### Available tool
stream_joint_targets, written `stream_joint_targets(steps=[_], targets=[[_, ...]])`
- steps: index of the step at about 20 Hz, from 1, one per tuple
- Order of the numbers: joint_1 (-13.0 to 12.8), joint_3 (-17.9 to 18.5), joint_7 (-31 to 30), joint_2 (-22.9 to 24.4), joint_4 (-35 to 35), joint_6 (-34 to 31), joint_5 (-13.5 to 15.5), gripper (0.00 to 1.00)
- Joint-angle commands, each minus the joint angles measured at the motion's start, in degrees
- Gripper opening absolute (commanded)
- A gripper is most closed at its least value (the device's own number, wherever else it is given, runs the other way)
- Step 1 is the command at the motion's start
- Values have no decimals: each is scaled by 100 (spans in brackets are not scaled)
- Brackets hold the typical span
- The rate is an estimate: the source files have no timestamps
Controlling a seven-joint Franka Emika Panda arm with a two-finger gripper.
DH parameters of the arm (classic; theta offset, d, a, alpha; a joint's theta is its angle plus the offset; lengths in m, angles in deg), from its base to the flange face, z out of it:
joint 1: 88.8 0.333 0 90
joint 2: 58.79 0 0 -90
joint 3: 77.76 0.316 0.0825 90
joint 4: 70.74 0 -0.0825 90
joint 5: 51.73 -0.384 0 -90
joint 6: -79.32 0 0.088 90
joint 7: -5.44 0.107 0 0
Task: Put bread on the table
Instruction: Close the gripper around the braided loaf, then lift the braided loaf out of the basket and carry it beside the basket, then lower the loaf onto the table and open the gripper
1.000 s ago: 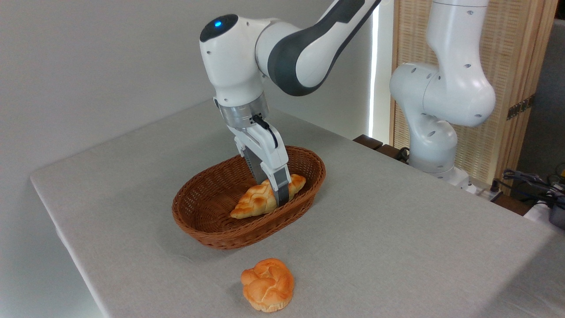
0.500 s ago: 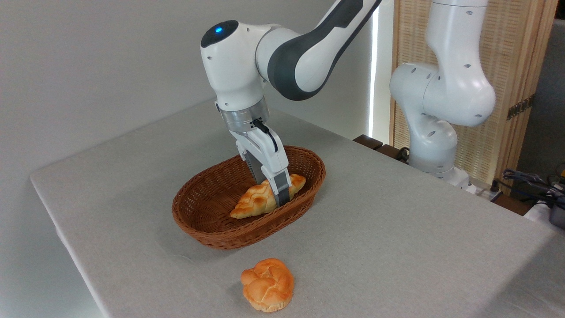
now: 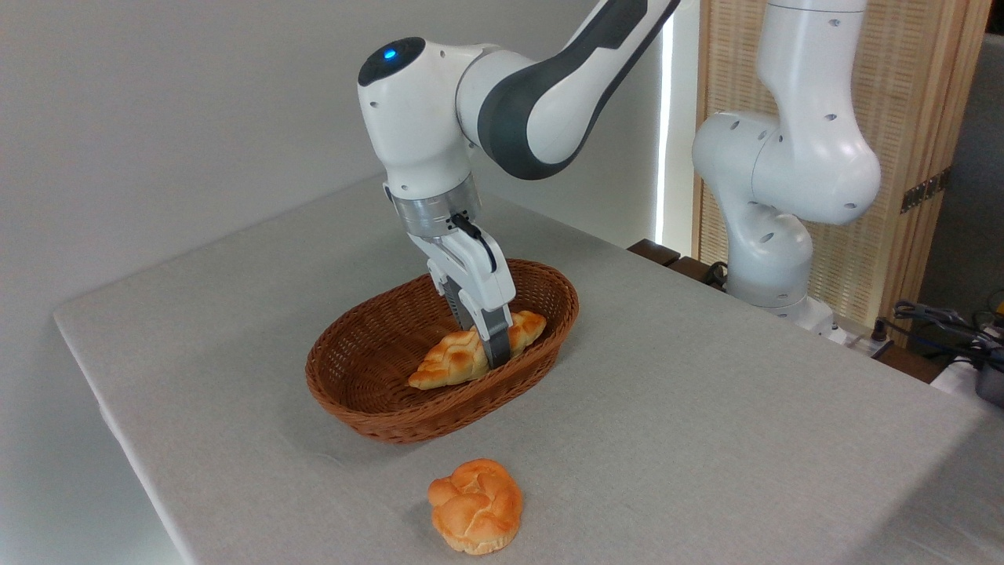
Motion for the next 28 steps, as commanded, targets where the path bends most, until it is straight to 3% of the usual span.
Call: stream_joint_targets(steps=[1,4,8,16,20,24,25,26,27,28], targets=[[-3,79,22,4,175,-39,-17,35],[-3,219,22,13,360,-268,45,35],[-3,360,13,22,658,-294,334,36],[-3,1309,986,215,1257,-1867,203,37],[-3,1889,1699,294,1222,-2342,-464,38],[-12,2284,1999,92,871,-1948,-1035,41],[-12,2372,2016,75,801,-1912,-1054,46],[-12,2408,2008,40,791,-1894,-1054,63],[-12,2408,1990,5,791,-1868,-1054,100],[-12,2417,1982,-74,791,-1798,-1054,100]])
